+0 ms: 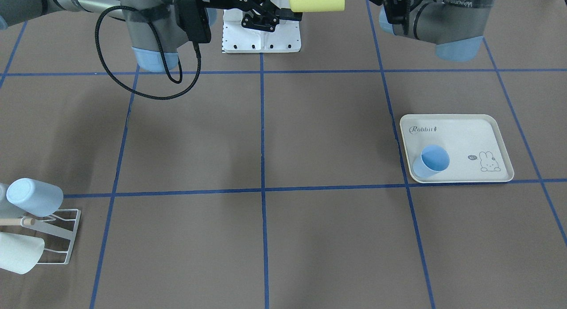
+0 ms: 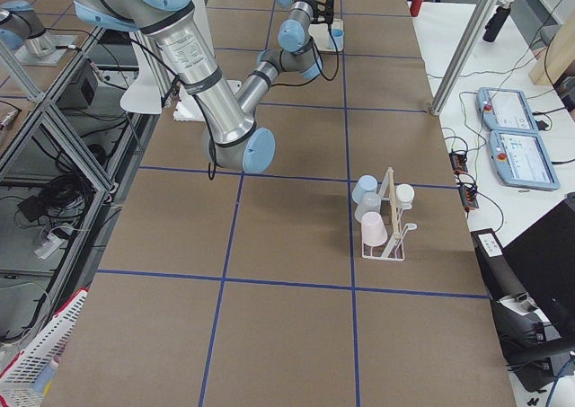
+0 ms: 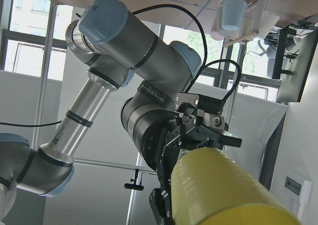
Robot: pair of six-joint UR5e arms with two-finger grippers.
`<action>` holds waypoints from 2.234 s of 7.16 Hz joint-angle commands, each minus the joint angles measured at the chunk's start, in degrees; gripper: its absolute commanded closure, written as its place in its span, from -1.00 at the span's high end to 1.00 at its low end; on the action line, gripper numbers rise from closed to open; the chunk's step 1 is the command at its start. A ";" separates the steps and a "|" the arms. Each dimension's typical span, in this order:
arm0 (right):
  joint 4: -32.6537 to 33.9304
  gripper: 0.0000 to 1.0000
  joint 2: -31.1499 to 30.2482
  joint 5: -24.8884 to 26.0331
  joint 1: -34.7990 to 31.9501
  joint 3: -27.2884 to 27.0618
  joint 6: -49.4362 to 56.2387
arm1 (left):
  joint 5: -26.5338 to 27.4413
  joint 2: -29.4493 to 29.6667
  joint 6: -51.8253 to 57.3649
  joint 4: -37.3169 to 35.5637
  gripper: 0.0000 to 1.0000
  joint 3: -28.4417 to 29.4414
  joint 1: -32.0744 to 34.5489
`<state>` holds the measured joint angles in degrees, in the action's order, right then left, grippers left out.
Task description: Transfer IKEA cup to right arm and place on rack
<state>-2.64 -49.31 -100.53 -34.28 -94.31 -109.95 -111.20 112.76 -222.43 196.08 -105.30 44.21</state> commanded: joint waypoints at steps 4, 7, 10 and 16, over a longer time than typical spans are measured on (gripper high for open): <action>-0.09 -0.77 0.00 0.08 -0.17 -0.26 0.00 | -0.50 -0.26 0.33 0.35 1.00 0.00 0.00; -0.53 -0.77 -2.53 -0.19 -1.05 -1.84 0.26 | -3.65 -3.06 18.86 1.76 1.00 -0.09 0.18; 1.48 -0.77 -11.83 -10.09 -8.15 -2.20 9.90 | -10.58 -4.66 46.75 0.53 1.00 6.31 1.22; 33.70 -0.77 -16.87 -31.38 -30.64 -2.64 44.68 | -27.84 -5.80 108.05 -45.08 1.00 10.02 16.61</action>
<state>24.27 -66.05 -129.53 -60.54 -96.82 -72.35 -138.78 107.24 -128.34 161.14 -95.16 59.88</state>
